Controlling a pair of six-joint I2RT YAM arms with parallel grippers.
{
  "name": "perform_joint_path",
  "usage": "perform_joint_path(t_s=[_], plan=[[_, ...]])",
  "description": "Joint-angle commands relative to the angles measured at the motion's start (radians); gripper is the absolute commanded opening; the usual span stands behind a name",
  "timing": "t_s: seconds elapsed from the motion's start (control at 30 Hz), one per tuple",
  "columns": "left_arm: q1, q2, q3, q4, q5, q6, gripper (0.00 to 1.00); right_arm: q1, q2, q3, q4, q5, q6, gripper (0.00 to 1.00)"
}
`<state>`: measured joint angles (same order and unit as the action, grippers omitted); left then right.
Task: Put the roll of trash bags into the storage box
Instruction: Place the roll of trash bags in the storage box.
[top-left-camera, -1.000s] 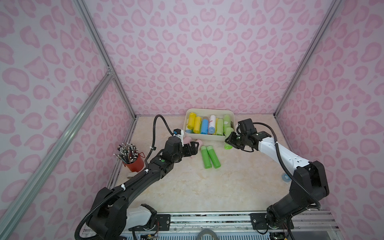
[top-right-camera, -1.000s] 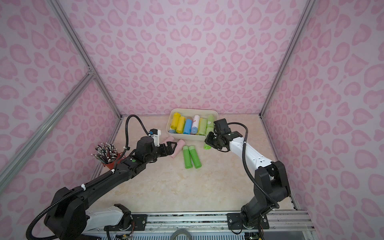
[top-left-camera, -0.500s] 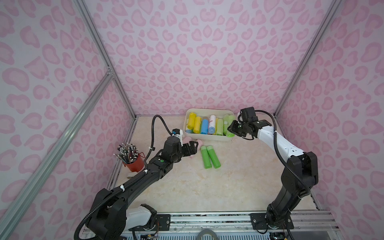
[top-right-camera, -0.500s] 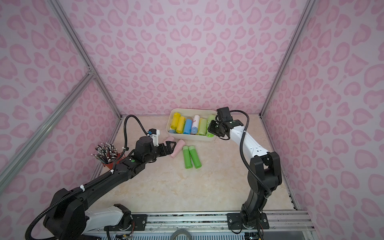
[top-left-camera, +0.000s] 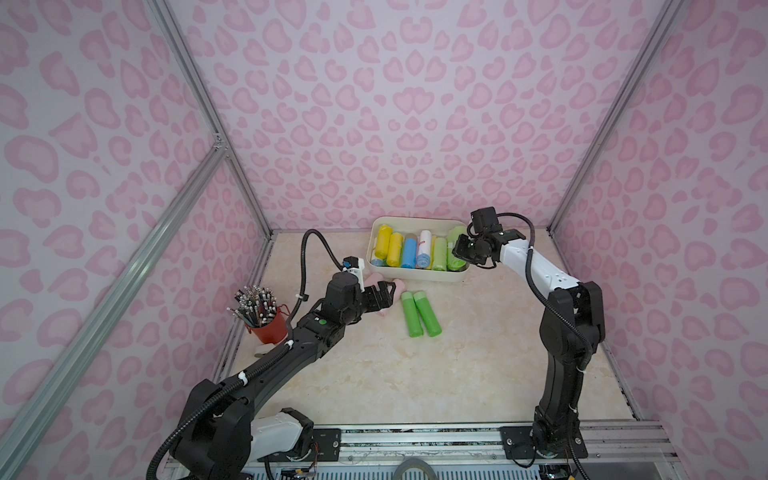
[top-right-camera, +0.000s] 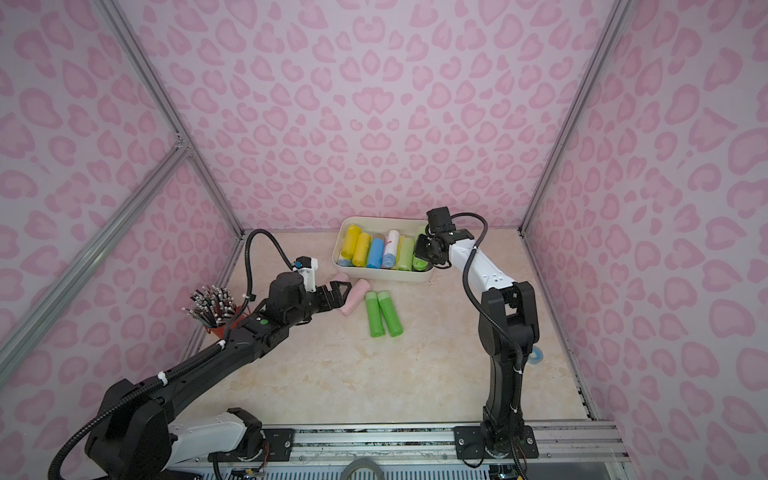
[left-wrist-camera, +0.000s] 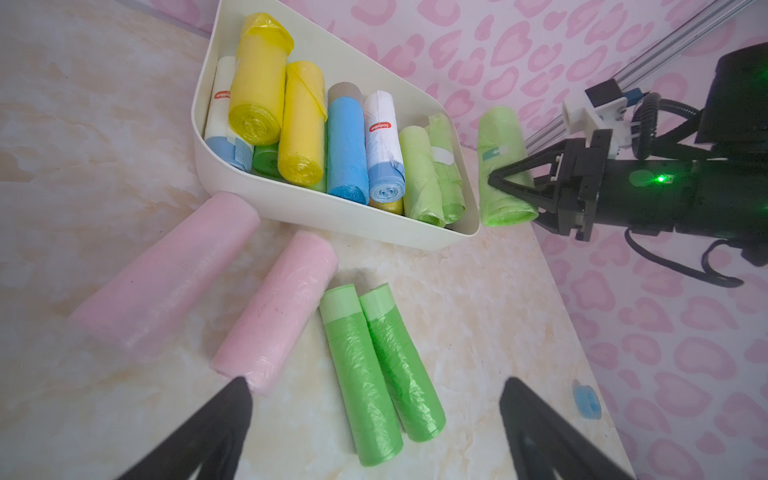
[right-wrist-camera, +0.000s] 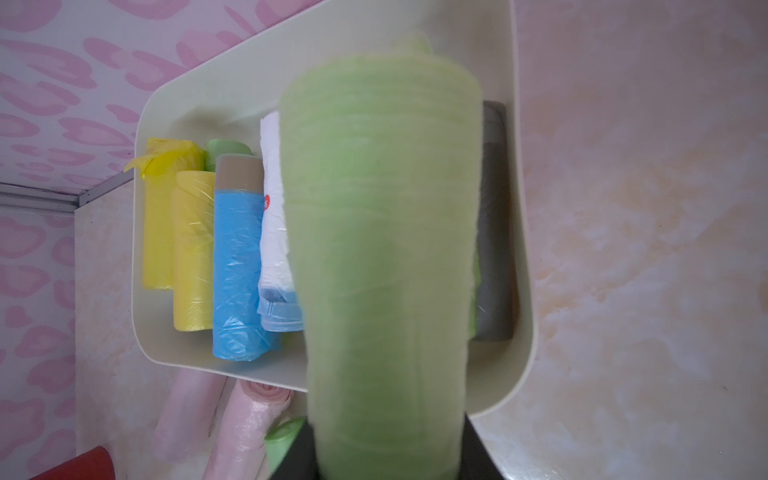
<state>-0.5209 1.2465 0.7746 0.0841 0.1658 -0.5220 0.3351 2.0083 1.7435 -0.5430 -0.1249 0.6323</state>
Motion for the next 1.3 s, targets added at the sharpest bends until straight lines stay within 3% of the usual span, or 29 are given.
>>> perform_joint_path(t_s=[0.0,0.77,0.83,0.93,1.1,1.2,1.27], plan=[[0.001,-0.007,-0.001,0.031,-0.008,0.007,0.96,-0.002,0.026,0.015,0.003,0.028,-0.017,0.34],[0.001,-0.006,-0.004,0.029,-0.022,0.013,0.96,-0.005,0.195,0.177,-0.015,-0.008,-0.017,0.37],[0.002,-0.005,-0.003,0.029,-0.023,0.016,0.96,-0.005,0.214,0.206,-0.030,-0.013,-0.025,0.45],[0.002,-0.005,-0.003,0.029,-0.026,0.016,0.96,-0.005,0.225,0.241,-0.070,-0.009,-0.034,0.72],[0.004,-0.003,-0.006,0.028,-0.045,0.014,0.96,-0.005,0.179,0.208,-0.067,0.031,-0.048,0.84],[0.007,-0.016,-0.015,0.035,-0.071,0.007,0.97,-0.005,0.136,0.179,-0.067,0.051,-0.060,0.98],[0.007,-0.032,-0.022,0.041,-0.089,0.002,0.98,-0.005,0.101,0.147,-0.067,0.067,-0.067,0.92]])
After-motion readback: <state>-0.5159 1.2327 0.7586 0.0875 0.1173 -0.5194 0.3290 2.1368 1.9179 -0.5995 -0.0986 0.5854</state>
